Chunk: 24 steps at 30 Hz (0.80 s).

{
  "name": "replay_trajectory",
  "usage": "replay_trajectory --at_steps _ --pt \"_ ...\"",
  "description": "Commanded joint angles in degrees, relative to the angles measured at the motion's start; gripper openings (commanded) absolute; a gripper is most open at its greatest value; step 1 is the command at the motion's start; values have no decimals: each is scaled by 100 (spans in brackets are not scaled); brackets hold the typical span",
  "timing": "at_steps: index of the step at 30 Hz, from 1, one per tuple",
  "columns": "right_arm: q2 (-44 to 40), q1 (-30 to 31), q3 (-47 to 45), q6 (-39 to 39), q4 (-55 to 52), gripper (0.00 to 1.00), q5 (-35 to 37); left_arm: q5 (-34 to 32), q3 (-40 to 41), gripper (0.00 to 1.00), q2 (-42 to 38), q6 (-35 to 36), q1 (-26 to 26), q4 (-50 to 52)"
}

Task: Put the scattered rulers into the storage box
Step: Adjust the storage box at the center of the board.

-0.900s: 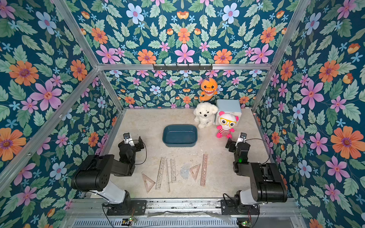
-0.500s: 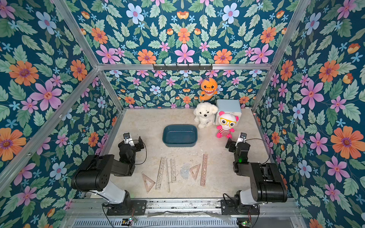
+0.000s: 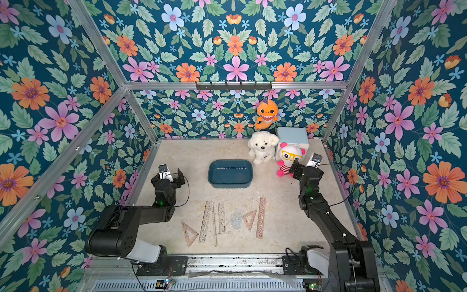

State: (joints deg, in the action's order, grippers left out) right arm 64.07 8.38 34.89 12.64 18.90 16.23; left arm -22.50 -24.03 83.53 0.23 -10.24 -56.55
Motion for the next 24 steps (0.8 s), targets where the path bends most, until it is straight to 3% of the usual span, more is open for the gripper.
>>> replay_trajectory --at_steps 1,3,7,11,16,24 --pt "-216 500 226 815 -1665 99 -45 -899 -683 99 -270 -192 -456 1889" --pt "-201 851 291 1017 -1799 99 -362 -943 -1197 99 -304 -929 -776 2984" --pt "212 1444 531 928 -2212 99 -1106 -143 -1941 98 -14 -2243 -1221 4648" --pt "889 1539 722 1078 -2029 99 -2121 759 -2024 99 296 -2758 -1393 4545" --pt "1887 1544 1397 1127 -1938 98 -2644 1611 -2941 99 1201 -2849 -1385 4864" --pt "3294 1546 2541 952 -2155 79 -3111 2315 -3532 95 1940 -3023 -1384 4900"
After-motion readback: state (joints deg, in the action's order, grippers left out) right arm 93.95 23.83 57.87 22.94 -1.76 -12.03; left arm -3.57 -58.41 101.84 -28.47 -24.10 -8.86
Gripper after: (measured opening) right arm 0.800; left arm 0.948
